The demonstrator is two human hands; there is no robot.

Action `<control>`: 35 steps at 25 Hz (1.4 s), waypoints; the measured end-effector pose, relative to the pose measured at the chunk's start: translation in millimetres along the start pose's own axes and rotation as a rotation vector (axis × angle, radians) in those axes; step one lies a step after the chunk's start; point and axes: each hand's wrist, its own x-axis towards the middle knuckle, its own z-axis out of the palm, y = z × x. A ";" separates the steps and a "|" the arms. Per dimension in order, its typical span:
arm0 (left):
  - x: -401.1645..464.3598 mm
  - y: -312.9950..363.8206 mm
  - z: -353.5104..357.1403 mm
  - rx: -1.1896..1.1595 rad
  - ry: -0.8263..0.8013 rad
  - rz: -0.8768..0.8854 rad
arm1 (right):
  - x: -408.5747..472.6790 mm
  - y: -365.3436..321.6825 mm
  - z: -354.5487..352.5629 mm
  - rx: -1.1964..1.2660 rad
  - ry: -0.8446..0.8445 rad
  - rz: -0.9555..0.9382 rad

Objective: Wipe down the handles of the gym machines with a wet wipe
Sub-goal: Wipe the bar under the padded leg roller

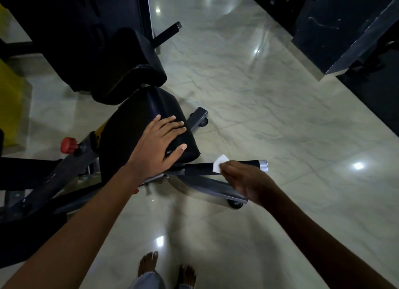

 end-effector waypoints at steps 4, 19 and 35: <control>-0.3 0.4 0.4 -0.003 0.021 -0.001 | 0.9 -3.0 -10.6 -0.160 0.043 -0.024; 0.6 0.9 0.7 -0.008 0.022 0.005 | -45.6 32.4 -43.3 -0.042 0.129 0.042; -1.3 -1.3 2.7 -0.013 0.037 0.003 | 51.1 -56.1 40.0 0.079 0.038 -0.151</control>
